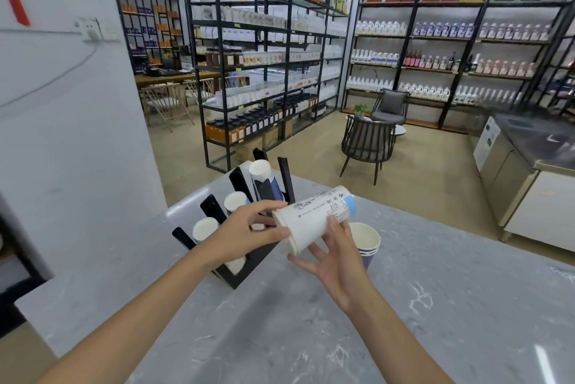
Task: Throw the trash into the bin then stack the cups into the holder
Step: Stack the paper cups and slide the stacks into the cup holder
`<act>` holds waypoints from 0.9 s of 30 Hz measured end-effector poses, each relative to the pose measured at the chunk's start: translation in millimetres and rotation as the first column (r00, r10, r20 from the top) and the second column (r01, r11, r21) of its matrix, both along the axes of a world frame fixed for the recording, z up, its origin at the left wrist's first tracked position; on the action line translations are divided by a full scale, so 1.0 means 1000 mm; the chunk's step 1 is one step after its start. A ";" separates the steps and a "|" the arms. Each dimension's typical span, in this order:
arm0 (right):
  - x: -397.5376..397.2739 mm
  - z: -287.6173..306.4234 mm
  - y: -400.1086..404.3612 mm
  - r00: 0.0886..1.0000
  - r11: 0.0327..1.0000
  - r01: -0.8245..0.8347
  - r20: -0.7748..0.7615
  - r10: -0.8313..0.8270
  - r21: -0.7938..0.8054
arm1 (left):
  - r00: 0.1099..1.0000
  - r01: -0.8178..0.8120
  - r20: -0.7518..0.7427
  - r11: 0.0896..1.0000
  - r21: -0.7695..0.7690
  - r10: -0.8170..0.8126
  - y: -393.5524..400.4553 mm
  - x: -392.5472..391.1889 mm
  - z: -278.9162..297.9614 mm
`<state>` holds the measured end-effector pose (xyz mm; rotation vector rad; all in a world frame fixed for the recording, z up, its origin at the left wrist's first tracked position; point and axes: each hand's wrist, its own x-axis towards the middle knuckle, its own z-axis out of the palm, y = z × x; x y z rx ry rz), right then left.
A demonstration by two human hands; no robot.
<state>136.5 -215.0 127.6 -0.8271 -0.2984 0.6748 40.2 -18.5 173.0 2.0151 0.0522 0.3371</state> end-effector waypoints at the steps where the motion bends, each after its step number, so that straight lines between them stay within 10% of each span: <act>1: 0.001 0.001 0.006 1.000 1.000 0.009 0.005 -0.009 0.003 | 1.000 0.001 -0.006 1.000 0.004 -0.001 0.007 0.003 0.003; 12: 0.022 0.035 0.092 0.943 0.976 0.201 0.288 -0.168 -0.087 | 0.999 0.050 0.013 0.998 0.047 -0.051 0.109 0.042 0.032; 27: 0.017 0.055 0.190 0.574 0.788 0.544 0.812 -0.100 -0.288 | 0.989 0.149 0.005 0.986 0.077 -0.150 0.210 0.061 0.017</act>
